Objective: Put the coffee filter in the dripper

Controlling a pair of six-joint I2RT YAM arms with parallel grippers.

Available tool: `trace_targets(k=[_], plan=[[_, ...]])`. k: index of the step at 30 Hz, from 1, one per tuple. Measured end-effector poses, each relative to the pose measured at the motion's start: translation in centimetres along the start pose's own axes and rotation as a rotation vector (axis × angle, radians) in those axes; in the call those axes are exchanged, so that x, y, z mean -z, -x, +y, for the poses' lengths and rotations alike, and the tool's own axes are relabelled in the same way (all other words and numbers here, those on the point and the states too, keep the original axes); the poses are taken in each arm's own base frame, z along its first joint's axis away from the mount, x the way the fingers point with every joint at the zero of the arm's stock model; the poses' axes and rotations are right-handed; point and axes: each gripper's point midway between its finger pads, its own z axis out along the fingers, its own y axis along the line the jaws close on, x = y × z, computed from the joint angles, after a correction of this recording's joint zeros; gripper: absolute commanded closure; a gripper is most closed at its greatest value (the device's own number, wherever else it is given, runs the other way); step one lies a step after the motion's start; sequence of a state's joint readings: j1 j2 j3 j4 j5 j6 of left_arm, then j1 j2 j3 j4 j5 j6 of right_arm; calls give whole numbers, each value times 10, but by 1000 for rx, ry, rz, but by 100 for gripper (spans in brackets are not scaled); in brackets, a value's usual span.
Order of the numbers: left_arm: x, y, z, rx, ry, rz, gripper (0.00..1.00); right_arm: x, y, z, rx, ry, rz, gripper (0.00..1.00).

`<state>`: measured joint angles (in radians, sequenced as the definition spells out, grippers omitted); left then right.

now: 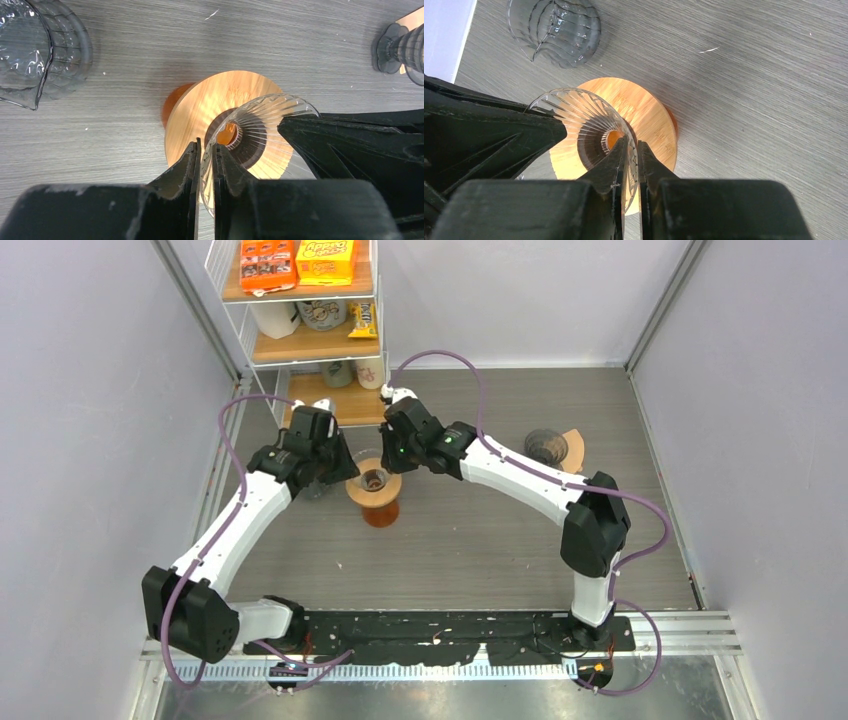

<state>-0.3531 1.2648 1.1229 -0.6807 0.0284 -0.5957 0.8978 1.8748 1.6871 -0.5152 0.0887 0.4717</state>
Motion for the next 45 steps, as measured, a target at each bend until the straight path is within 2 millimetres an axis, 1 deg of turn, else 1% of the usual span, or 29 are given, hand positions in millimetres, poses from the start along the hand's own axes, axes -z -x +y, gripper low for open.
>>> trace_targets(k=[4, 8, 11, 13, 14, 16, 18, 21, 22, 23, 24, 25, 26, 27, 28, 30, 32, 33, 34, 35, 38, 39, 41, 43, 45], plan=[[1, -2, 2, -11, 9, 5, 74, 0, 0, 4, 11, -4, -10, 79], [4, -4, 0, -33, 4, 6, 69, 1, -6, 6, 31, -8, 1, 75], [5, -5, -1, -40, -1, 8, 63, 2, -12, 8, 43, -8, 17, 65], [6, -5, -1, -43, -5, 5, 59, 2, -17, 9, 48, -11, 31, 60], [7, -4, -2, -45, -7, 3, 56, 2, -19, 9, 52, -12, 36, 59], [10, -3, -3, -48, -13, -7, 46, 3, -21, 8, 56, -16, 41, 55], [15, 0, -4, -52, -20, -24, 31, 3, -21, 8, 58, -20, 42, 50], [25, 6, -5, -56, -23, -63, 14, 3, -20, 6, 61, -27, 39, 40], [28, 8, -5, -57, -25, -78, 6, 3, -20, 6, 63, -30, 37, 38], [32, 11, -6, -60, -26, -92, 1, 3, -19, 5, 66, -34, 34, 33], [36, 14, -6, -62, -27, -106, 0, 4, -18, 4, 69, -39, 29, 24], [40, 19, -8, -64, -29, -123, 1, 5, -16, 4, 71, -42, 24, 19], [45, 23, -8, -68, -24, -142, 0, 7, -12, 2, 78, -53, 12, 4], [49, 27, -9, -67, -27, -158, 1, 9, -8, 1, 80, -57, 0, 0], [56, 32, -10, -67, -27, -184, 1, 13, -3, 1, 80, -60, -15, 4], [67, 39, -13, -68, -41, -220, 0, 24, 7, 1, 85, -63, -49, 4], [81, 44, -15, -69, -61, -263, 1, 41, 22, 3, 89, -61, -99, 5], [88, 46, -15, -69, -68, -285, 1, 56, 33, 3, 92, -60, -144, 5], [95, 48, -16, -69, -76, -306, 0, 63, 38, 2, 92, -62, -163, 4], [103, 50, -15, -68, -87, -340, 0, 77, 46, 1, 95, -65, -205, 5], [127, 47, -9, -67, -114, -440, 0, 118, 59, -13, 88, -98, -299, 4], [133, 44, -4, -64, -120, -473, 0, 132, 61, -22, 80, -116, -332, 5], [136, 37, 5, -58, -121, -518, 1, 156, 59, -44, 56, -157, -380, 5], [137, 26, 17, -52, -117, -560, 0, 173, 50, -75, 14, -205, -414, 5], [135, 17, 26, -47, -117, -591, 1, 183, 32, -116, -45, -272, -424, 4]])
